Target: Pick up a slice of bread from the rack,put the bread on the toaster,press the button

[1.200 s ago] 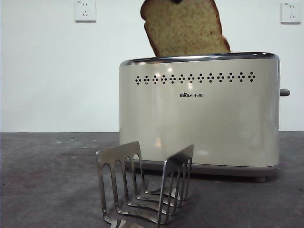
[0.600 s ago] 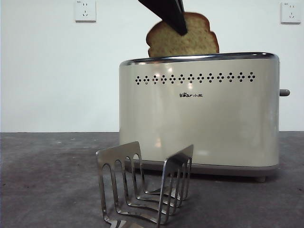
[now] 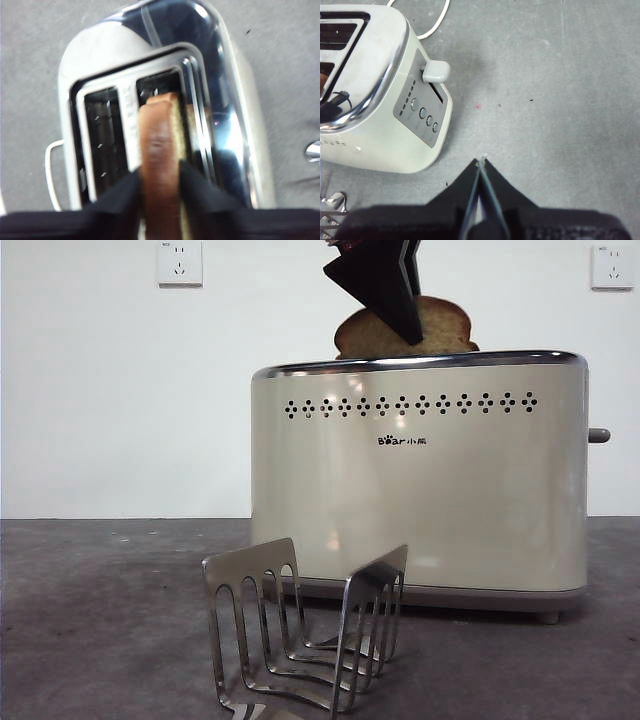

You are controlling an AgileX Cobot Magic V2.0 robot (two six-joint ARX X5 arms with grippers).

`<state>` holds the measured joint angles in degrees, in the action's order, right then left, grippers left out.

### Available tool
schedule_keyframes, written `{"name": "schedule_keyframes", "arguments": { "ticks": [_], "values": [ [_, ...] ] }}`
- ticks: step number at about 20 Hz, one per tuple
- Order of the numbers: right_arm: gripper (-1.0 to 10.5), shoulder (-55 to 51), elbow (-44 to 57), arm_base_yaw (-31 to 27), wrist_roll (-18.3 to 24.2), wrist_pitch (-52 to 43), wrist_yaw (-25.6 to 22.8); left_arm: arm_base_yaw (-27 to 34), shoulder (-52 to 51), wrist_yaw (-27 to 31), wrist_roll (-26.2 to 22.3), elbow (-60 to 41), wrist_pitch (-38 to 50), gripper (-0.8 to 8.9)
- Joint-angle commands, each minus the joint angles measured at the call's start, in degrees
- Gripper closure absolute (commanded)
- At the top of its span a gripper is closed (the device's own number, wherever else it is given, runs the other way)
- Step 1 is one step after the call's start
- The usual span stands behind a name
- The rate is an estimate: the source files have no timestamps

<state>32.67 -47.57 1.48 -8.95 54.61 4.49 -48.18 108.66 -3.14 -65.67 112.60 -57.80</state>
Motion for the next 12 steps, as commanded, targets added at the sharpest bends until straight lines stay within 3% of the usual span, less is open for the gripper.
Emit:
{"name": "schedule_keyframes", "arguments": {
  "ticks": [1, 5, 8, 10, 12],
  "values": [
    [9.5, -0.15, -0.07, -0.02, 0.83, -0.13, 0.04, -0.13, 0.90, 0.20, 2.03, -0.20, -0.42, 4.01],
    [9.5, -0.15, -0.07, -0.02, 1.75, -0.11, 0.02, -0.13, -3.10, 0.20, 3.21, -0.20, 0.07, 4.01],
    [9.5, -0.13, -0.07, -0.02, 1.70, 0.70, 0.02, -0.13, -9.31, 0.17, 6.93, -0.20, 0.07, 4.03],
    [9.5, 0.26, -0.07, -0.02, 1.70, 1.57, 0.00, -0.52, -13.55, 0.17, 13.97, -0.20, -0.07, 4.06],
    [9.5, 1.33, -0.07, -0.02, 1.70, 1.18, 0.04, -0.96, -17.35, 0.15, 25.09, -0.20, -1.33, 4.35]
  ]
}}
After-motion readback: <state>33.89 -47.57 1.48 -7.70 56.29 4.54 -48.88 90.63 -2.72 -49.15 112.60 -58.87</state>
